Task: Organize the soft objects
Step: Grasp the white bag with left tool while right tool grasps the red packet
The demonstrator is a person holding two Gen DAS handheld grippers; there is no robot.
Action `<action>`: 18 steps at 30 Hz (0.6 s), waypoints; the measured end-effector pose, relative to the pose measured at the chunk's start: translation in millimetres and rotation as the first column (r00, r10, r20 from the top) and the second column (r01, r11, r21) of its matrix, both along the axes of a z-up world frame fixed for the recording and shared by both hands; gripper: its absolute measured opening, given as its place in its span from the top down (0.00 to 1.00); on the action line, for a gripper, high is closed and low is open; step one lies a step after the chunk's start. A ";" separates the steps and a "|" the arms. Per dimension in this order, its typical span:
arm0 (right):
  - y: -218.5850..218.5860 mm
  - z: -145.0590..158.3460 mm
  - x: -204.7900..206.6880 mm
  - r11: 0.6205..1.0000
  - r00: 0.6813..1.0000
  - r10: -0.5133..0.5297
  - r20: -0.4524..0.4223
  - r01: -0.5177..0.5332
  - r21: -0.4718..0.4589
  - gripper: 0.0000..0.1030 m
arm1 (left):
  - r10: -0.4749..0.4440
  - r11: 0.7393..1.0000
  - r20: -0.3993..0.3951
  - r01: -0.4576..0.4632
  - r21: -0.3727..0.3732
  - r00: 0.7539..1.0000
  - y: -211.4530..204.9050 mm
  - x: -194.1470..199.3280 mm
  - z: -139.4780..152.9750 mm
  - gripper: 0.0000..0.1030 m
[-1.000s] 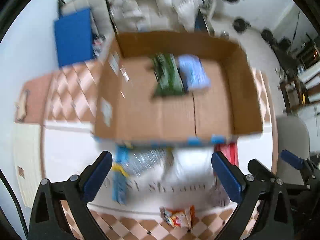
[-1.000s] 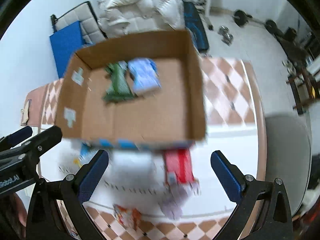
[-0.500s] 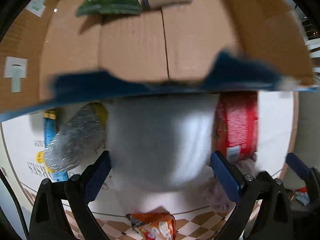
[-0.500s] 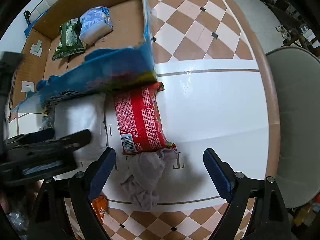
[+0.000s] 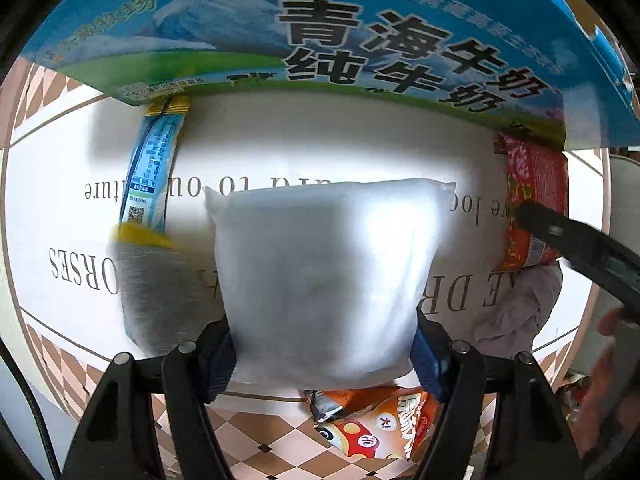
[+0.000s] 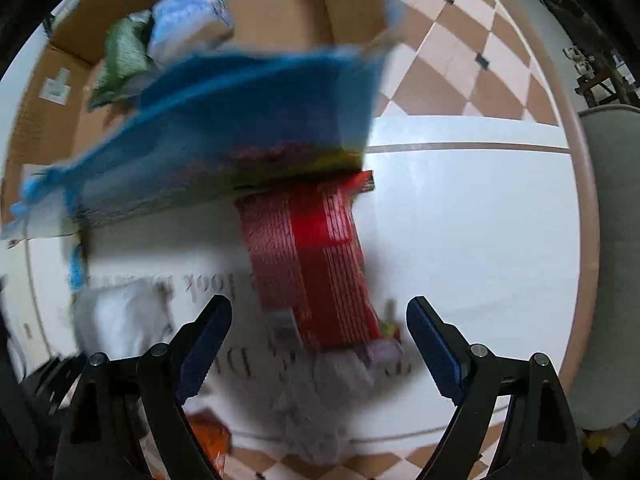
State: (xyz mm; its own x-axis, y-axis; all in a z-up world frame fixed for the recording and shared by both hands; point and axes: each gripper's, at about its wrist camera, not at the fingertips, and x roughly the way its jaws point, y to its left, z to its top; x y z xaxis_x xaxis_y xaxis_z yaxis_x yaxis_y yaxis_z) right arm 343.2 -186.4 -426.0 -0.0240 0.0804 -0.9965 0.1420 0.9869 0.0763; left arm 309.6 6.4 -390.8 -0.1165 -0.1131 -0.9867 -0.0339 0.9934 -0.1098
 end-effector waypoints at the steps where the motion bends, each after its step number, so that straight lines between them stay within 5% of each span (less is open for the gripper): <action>1: 1.9 -7.5 2.1 1.000 1.000 -0.005 -0.019 0.004 -0.013 0.21 | -0.001 1.000 0.004 0.001 0.000 1.000 0.7 -0.4 -1.0 0.31; 2: 2.6 -12.2 1.5 1.000 0.999 -0.010 -0.033 0.009 -0.022 0.35 | -0.004 1.000 0.010 0.004 0.002 1.000 0.9 -1.5 -1.5 0.31; 5: 9.1 -8.4 -7.2 0.999 1.000 0.010 -0.026 -0.012 -0.051 0.45 | -0.014 1.000 0.034 0.014 0.006 0.999 1.1 -8.4 2.4 0.35; 10: 14.4 3.1 -40.6 1.000 0.999 0.026 -0.045 -0.027 -0.012 0.51 | -0.027 1.000 0.119 0.025 0.012 0.993 4.6 -28.0 32.7 0.37; 18: 20.9 82.5 -88.4 0.995 0.998 0.030 0.060 -0.035 0.092 0.52 | -0.035 0.996 0.271 0.056 -0.069 0.962 7.2 -64.1 128.8 0.37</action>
